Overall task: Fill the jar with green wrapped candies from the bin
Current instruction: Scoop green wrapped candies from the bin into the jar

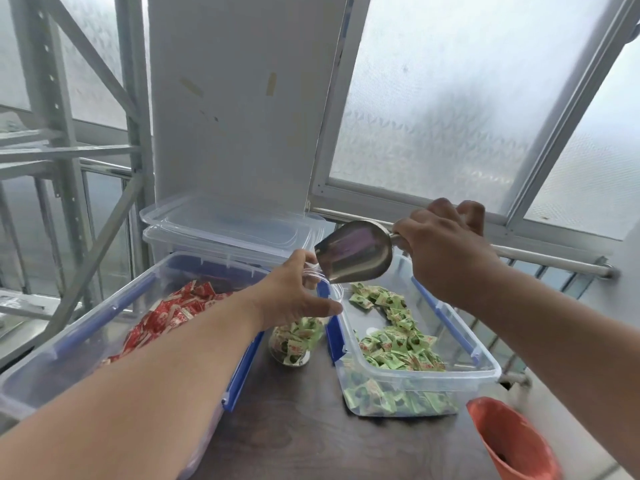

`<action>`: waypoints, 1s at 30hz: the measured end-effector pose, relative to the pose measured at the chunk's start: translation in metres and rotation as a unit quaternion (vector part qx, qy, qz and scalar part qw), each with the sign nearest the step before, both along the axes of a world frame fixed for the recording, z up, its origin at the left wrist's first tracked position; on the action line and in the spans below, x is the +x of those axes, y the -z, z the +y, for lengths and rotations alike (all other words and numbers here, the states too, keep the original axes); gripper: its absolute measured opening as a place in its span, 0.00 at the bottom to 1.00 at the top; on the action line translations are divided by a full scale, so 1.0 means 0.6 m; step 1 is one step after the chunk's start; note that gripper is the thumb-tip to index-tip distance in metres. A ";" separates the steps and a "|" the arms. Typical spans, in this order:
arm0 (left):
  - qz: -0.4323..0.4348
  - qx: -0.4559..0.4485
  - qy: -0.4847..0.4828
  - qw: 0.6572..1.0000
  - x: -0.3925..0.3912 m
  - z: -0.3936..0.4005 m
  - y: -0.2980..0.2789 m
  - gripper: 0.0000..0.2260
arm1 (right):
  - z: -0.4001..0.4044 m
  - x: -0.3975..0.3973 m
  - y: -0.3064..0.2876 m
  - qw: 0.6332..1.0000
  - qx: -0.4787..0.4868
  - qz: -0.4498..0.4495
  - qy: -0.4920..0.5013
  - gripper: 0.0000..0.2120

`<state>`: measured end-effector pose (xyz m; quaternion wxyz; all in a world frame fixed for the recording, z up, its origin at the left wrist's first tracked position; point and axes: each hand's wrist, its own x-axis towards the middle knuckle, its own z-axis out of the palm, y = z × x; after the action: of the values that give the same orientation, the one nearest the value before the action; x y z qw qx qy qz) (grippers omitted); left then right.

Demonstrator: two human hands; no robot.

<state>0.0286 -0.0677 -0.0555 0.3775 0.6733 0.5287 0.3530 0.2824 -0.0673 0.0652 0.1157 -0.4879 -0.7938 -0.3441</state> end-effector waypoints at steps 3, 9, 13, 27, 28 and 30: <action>0.000 0.001 0.005 1.000 -0.001 0.000 0.001 0.44 | 0.002 0.003 0.002 0.999 -0.017 0.012 0.026 0.12; 0.012 0.008 0.013 1.000 -0.002 -0.003 0.000 0.43 | 0.003 0.018 0.023 0.972 -0.161 0.033 0.166 0.06; 0.007 0.014 0.012 1.000 -0.002 -0.004 0.000 0.43 | 0.004 0.037 0.072 0.943 -0.268 0.018 0.197 0.10; 0.004 0.021 0.015 1.000 -0.002 0.006 0.008 0.42 | 0.073 0.020 0.160 0.885 -0.371 0.089 0.267 0.14; 0.001 0.021 0.015 1.000 -0.002 0.006 0.009 0.42 | 0.087 0.017 0.168 0.886 -0.371 0.111 0.257 0.12; 0.001 0.023 0.013 1.000 -0.001 0.005 0.008 0.41 | 0.104 0.003 0.170 0.866 -0.388 0.196 0.246 0.07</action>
<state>0.0281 -0.0645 -0.0606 0.3660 0.6892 0.5115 0.3596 0.2843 -0.0046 -0.0366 -0.0185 -0.7304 -0.6784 0.0775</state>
